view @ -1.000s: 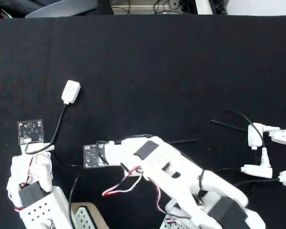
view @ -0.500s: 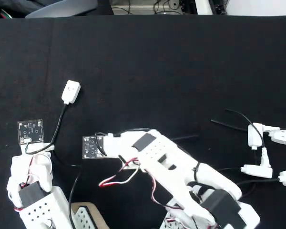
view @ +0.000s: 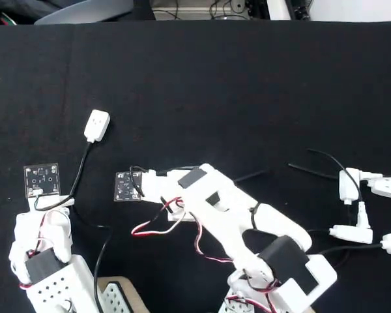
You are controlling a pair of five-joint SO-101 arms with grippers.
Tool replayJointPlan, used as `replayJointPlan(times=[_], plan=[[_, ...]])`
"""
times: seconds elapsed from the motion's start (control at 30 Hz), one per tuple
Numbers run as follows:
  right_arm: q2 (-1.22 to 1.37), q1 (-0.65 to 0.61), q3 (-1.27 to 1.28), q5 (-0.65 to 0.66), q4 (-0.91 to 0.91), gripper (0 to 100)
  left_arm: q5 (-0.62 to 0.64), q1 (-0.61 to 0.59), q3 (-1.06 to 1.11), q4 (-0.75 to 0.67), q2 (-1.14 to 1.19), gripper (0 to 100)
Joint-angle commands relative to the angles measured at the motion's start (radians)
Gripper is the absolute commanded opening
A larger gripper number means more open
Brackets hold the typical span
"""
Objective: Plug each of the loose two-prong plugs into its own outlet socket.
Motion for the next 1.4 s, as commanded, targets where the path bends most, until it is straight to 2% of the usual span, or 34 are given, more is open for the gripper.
replayJointPlan(times=[0.0, 0.13, 0.3, 0.67, 1.13, 1.37], plan=[[0.002, 0.021, -0.042, 0.002, -0.008, 10.6, 0.003, -0.008, 0.001, 0.003, -0.006, 8], [0.001, 0.023, -0.044, 0.0, -0.008, 7.0, 0.003, -0.008, 0.001, 0.003, -0.006, 8], [-0.062, 0.026, -0.015, 0.005, 0.003, 14.7, 0.003, -0.01, 0.001, 0.003, -0.006, 8], [-0.444, 0.006, 0.196, 0.025, 0.003, 16.9, 0.003, -0.013, 0.001, 0.003, -0.006, 8], [-0.173, -0.046, 0.091, 0.026, 0.003, 16.9, 0.003, -0.013, 0.001, 0.003, -0.006, 8], [-0.134, -0.048, 0.081, 0.026, -0.006, 16.9, 0.003, -0.012, 0.001, 0.003, -0.006, 8]])
